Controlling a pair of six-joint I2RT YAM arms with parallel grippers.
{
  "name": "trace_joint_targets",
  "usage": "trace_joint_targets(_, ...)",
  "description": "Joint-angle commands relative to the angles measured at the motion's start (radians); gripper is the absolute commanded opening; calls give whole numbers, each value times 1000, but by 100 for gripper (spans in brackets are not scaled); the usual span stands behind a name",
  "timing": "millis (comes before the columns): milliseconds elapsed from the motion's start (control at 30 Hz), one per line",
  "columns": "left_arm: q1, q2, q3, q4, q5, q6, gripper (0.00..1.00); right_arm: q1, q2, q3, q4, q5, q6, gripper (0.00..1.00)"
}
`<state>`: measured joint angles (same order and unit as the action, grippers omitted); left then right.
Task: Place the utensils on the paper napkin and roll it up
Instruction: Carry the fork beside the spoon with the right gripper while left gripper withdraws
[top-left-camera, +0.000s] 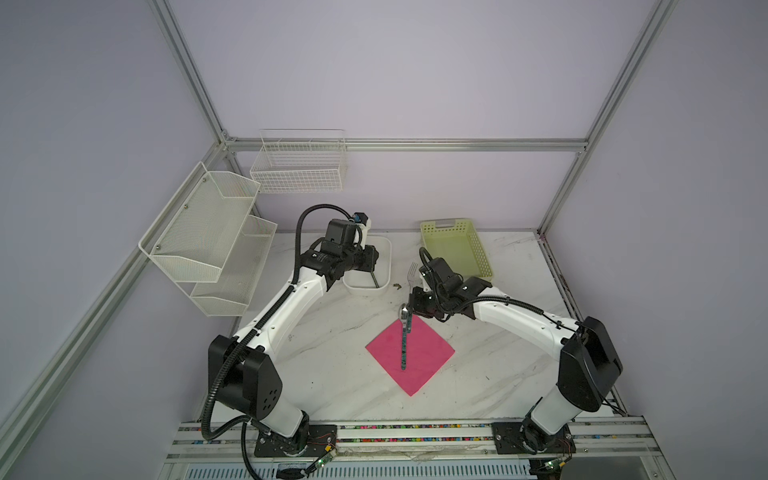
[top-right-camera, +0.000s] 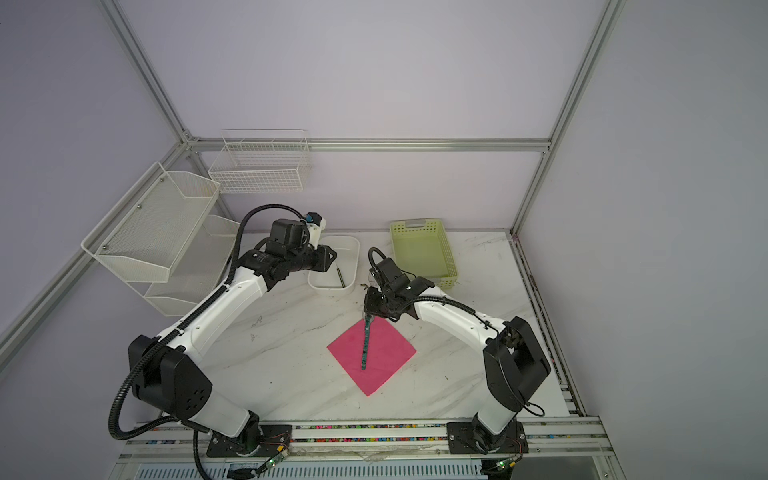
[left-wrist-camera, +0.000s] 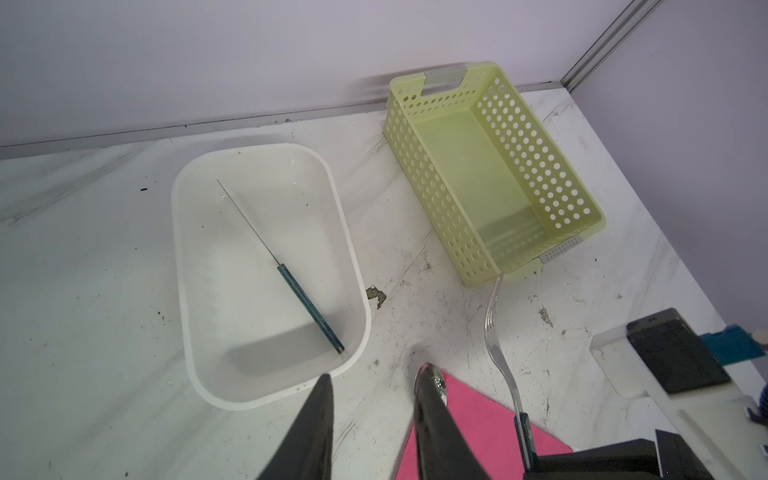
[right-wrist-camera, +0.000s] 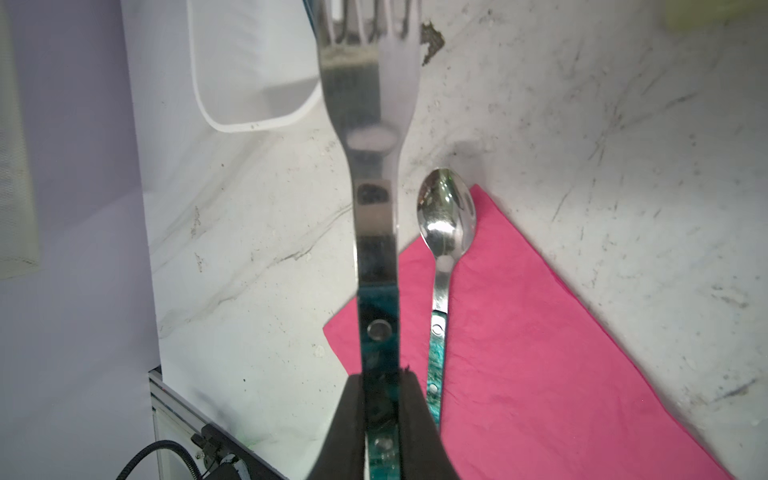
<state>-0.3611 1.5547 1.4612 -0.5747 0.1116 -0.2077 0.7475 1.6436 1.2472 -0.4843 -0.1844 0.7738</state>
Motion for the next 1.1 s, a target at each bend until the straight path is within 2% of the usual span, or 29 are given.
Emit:
trace_joint_targets(0,4,-52,-17,-40,-36,69,33,14,-18,-35,-55,39,37,8)
trace_joint_targets(167,7,-76,-61,-46,-108,81,33,36,3,-62,-77,49,46,8)
trace_joint_targets(1067,8,-68,-52,-92,-125,85,34,73,183,-47,-88,24,44,8)
